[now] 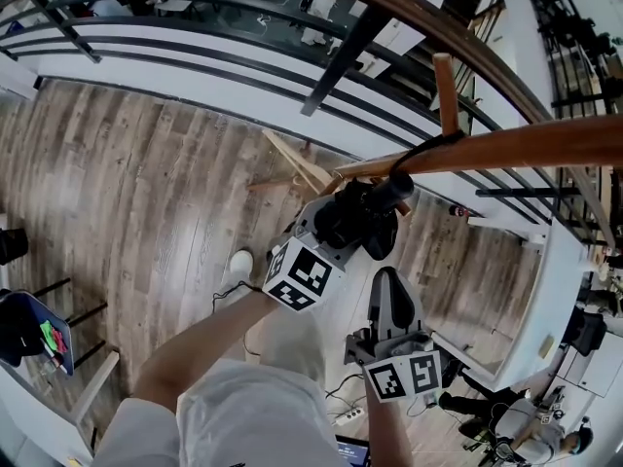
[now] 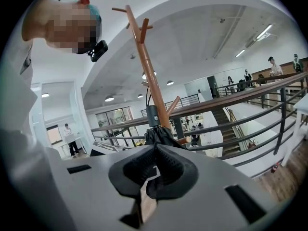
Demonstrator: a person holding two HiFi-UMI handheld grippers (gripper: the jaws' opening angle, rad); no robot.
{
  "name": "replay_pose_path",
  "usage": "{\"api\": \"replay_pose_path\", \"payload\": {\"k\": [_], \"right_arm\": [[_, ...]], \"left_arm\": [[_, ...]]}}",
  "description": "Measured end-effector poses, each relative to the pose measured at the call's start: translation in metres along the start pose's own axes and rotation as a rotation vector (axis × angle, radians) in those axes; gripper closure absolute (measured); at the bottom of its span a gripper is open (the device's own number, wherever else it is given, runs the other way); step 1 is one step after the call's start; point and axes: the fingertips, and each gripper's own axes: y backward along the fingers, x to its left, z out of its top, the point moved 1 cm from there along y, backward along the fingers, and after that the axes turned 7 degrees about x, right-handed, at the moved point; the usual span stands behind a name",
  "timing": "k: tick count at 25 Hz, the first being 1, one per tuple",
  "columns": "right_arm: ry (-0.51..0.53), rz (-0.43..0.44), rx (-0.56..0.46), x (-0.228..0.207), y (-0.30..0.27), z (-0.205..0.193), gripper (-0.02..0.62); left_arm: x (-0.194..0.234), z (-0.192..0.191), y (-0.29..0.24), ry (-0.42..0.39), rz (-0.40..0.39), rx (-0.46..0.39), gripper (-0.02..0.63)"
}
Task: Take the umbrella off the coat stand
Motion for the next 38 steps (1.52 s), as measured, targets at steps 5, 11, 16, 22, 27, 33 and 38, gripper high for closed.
{"api": "replay_pose_path", "payload": {"k": [5, 11, 16, 22, 27, 33, 38], "right_arm": [[0.002, -0.005, -0.012, 0.008, 0.003, 0.008, 0.558], [0.004, -0.009, -0.027, 0.017, 0.011, 0.016, 0.558], [0.001, -0.009, -0.04, 0.03, 0.017, 0.021, 0.557], [-0.001, -0.004, -0.059, 0.04, 0.022, 0.027, 0.558], [-0.011, 0.001, -0.074, 0.044, 0.027, 0.031, 0.558], [-0.005, 0.001, -0.082, 0.048, 0.035, 0.037, 0.558], [0.003, -0.005, -0.092, 0.046, 0.042, 0.042, 0.558]], "left_arm": [[0.002, 0.01, 0.014, -0.01, -0.001, 0.011, 0.365], [0.005, 0.024, 0.029, -0.019, 0.018, 0.019, 0.365], [0.01, 0.037, 0.046, -0.023, 0.025, 0.011, 0.365], [0.017, 0.05, 0.059, -0.039, 0.044, 0.008, 0.365], [0.026, 0.063, 0.068, -0.041, 0.066, 0.001, 0.365], [0.039, 0.077, 0.078, -0.04, 0.095, -0.011, 0.365], [0.048, 0.085, 0.082, -0.038, 0.121, -0.022, 0.365]]}}
